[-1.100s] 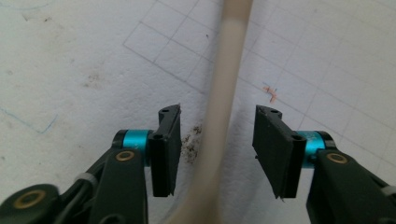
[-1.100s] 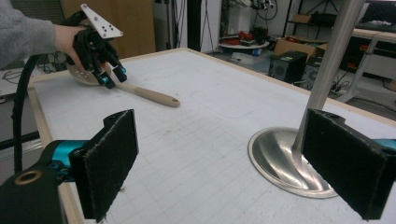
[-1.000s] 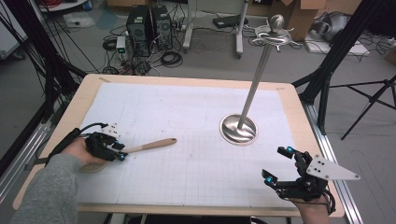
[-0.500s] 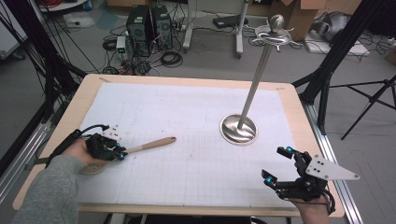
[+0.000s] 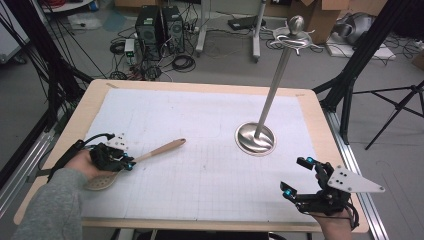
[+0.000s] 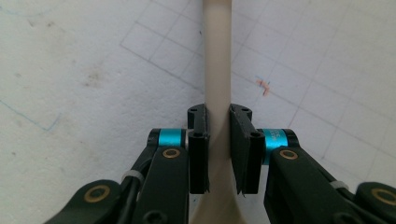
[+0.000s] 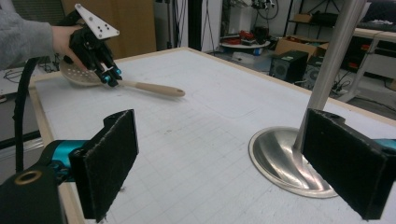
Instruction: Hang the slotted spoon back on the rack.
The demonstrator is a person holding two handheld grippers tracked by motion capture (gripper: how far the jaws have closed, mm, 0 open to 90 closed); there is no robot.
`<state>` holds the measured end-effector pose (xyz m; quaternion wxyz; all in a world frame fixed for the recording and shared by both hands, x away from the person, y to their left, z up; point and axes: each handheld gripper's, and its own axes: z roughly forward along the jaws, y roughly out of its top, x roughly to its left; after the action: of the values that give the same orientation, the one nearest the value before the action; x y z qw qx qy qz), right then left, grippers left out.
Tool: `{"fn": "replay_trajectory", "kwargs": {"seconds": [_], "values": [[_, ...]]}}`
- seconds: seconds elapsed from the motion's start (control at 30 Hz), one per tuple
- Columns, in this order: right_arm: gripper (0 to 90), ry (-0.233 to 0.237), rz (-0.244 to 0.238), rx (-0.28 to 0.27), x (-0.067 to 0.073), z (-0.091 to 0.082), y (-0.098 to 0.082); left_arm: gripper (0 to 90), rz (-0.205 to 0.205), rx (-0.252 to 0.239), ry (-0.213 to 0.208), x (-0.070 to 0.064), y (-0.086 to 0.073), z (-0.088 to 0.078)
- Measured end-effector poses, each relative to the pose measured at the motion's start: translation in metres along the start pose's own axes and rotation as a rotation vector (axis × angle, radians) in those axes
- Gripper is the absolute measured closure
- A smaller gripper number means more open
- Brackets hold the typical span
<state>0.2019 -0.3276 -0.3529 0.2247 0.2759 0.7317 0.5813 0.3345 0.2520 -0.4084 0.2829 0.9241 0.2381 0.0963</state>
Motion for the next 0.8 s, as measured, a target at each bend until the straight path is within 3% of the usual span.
{"fn": "replay_trajectory", "kwargs": {"seconds": [0.07, 0.4, 0.6, 0.8], "values": [[10.1, 0.002, -0.003, 0.002, 0.000, 0.000, 0.000, 77.9, -0.014, -0.041, 0.005, -0.001, 0.002, -0.005], [10.1, 0.007, -0.004, -0.004, 0.001, 0.000, 0.002, 77.9, -0.053, -0.146, 0.012, -0.005, 0.016, -0.020], [10.1, 0.006, -0.009, -0.010, 0.000, -0.001, 0.002, 77.8, -0.093, -0.192, 0.011, -0.007, 0.025, -0.022], [10.1, 0.008, -0.003, -0.008, 0.001, 0.000, 0.003, 77.9, -0.098, -0.210, 0.017, -0.010, 0.036, -0.023]]}}
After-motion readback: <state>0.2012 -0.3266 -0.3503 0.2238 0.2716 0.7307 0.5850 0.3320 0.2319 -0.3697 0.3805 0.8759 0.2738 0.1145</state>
